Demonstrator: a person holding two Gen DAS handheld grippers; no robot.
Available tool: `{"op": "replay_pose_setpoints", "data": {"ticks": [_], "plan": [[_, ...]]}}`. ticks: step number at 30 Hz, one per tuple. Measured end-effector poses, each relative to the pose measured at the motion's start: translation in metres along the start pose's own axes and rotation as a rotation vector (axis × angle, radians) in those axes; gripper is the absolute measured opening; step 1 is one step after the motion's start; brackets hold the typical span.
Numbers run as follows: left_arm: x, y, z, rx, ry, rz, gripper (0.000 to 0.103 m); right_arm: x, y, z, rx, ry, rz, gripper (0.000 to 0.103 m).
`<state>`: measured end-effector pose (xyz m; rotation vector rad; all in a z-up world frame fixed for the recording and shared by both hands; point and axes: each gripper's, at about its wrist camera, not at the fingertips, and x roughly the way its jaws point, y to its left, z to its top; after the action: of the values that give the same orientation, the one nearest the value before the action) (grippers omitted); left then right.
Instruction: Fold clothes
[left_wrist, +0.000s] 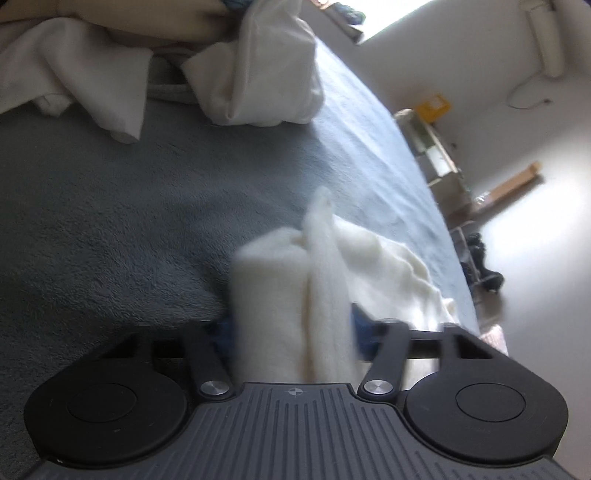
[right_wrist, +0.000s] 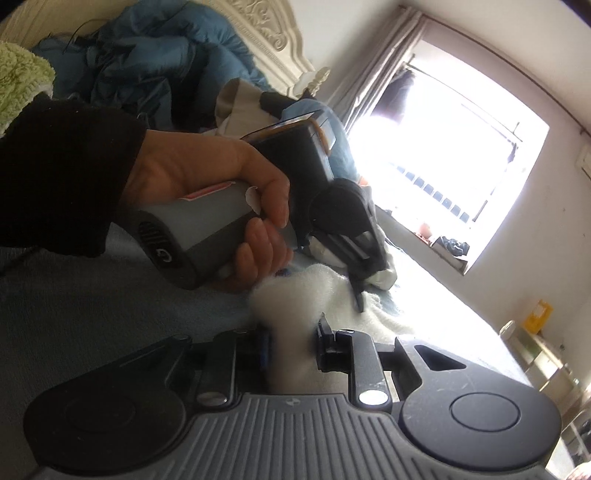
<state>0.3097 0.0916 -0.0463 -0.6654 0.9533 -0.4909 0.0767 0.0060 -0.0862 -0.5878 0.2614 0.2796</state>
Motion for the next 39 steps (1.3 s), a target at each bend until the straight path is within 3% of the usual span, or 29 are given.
{"op": "replay_pose_setpoints", "data": {"ticks": [2,6,15,24,39], "plan": [[-0.003,-0.006,0.000,-0.012,-0.009,0.003,0.032,-0.004,-0.008,0.001,0.036,-0.013,0.002,0.023],[-0.012,-0.030,-0.002,0.025,-0.046,0.039,0.026,-0.019,-0.020,0.000,0.113,-0.052,-0.003,0.023],[-0.027,-0.111,-0.005,0.161,-0.108,0.124,0.024,-0.056,-0.063,-0.012,0.299,-0.146,-0.037,0.023],[-0.015,-0.192,-0.023,0.302,-0.134,0.170,0.024,-0.082,-0.116,-0.039,0.455,-0.227,-0.094,0.023],[0.066,-0.311,-0.072,0.508,-0.081,0.222,0.024,-0.125,-0.200,-0.116,0.735,-0.298,-0.213,0.023]]}}
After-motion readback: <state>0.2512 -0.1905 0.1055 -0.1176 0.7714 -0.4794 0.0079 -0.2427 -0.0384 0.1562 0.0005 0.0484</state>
